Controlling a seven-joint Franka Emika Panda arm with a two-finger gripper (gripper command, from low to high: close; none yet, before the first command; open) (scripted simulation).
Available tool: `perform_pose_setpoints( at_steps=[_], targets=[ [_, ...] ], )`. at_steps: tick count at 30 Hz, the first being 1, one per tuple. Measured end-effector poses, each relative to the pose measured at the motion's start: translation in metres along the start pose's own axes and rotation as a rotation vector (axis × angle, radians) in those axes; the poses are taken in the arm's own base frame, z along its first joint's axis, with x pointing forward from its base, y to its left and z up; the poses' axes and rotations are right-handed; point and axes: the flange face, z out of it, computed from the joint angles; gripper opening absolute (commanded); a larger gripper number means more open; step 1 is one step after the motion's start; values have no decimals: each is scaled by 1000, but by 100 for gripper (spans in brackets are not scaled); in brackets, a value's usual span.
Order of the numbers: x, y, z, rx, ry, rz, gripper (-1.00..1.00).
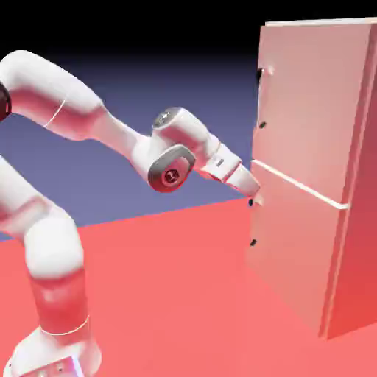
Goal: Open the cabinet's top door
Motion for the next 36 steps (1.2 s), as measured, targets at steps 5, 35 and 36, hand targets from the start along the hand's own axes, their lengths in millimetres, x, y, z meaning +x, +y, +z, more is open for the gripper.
perform_pose_setpoints(
  at_steps=[5,35,36],
  targets=[
    [25,-14,-19,61,52,259,0],
    [57,-84,-101,588,-22,1688,0],
    [55,-87,-102,605,-38,1732,0]
  ],
)
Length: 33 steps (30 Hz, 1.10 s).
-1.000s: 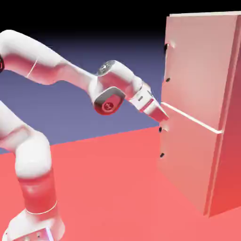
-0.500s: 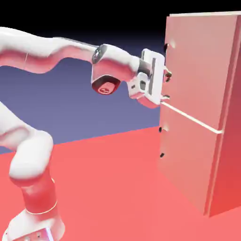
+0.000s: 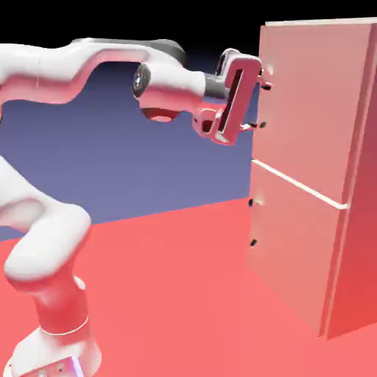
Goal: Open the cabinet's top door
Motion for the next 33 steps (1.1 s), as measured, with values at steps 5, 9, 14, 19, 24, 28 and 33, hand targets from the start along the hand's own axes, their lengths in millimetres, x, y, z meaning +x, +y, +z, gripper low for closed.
perform_pose_setpoints(
  at_steps=[5,9,14,19,24,28,33],
  targets=[
    [-11,15,1,24,-50,236,0],
    [-18,31,3,31,-90,425,0],
    [-27,55,10,27,-135,660,0],
    [-33,83,19,10,-174,895,0],
    [-38,114,31,-18,-203,1130,0],
    [-41,139,41,-42,-216,1297,0],
    [-48,136,77,-42,-215,1295,0]
  ],
)
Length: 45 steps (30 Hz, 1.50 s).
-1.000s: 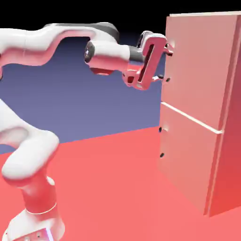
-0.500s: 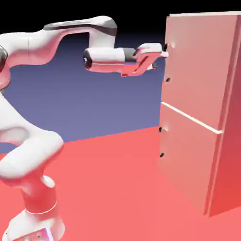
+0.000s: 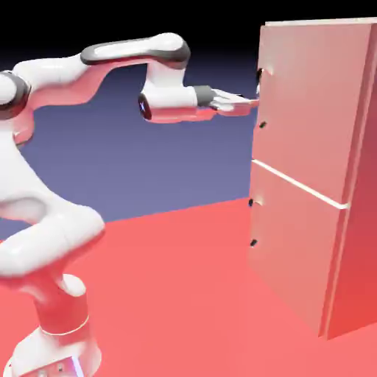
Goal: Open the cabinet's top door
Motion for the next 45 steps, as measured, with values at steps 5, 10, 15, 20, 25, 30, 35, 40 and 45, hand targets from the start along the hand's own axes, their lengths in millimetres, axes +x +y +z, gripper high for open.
perform_pose_setpoints(
  at_steps=[5,10,15,20,25,30,35,40,45],
  targets=[
    [-3,-2,8,-12,11,2,-100],
    [-12,-11,-17,-68,67,2,-100],
    [-22,-22,-40,-125,124,2,-100],
    [-35,-35,-64,-188,187,2,-100],
    [-53,-53,-91,-264,263,1,-100],
    [-75,-75,-118,-348,347,0,-100],
    [-99,-99,-140,-430,429,1,-100],
    [-125,-125,-159,-514,512,2,-100],
    [-152,-153,-173,-600,597,2,-100]
  ],
)
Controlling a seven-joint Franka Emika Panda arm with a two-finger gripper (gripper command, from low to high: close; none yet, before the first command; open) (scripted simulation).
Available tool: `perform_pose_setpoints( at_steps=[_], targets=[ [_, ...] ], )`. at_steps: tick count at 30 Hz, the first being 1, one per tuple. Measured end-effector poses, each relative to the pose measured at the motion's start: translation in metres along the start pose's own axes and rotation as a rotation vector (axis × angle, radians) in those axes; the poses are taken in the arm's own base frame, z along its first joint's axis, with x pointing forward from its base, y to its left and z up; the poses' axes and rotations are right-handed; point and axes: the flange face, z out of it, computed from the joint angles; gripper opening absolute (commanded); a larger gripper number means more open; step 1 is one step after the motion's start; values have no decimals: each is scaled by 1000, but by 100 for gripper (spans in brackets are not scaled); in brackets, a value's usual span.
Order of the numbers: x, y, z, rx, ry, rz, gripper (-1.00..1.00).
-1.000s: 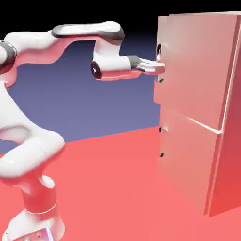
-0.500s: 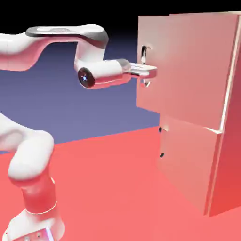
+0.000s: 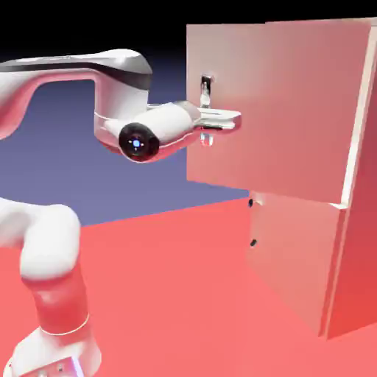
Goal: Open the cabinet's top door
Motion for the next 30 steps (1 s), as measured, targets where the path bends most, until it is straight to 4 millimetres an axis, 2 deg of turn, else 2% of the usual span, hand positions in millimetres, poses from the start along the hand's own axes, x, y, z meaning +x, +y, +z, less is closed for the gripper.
perform_pose_setpoints(
  at_steps=[8,17,23,30],
  targets=[
    [-25,-25,-59,-141,141,0,-100],
    [-65,-65,-119,-310,311,0,-100],
    [-93,-93,-148,-410,410,0,-100],
    [-119,-119,-167,-496,496,0,-100]
  ],
)
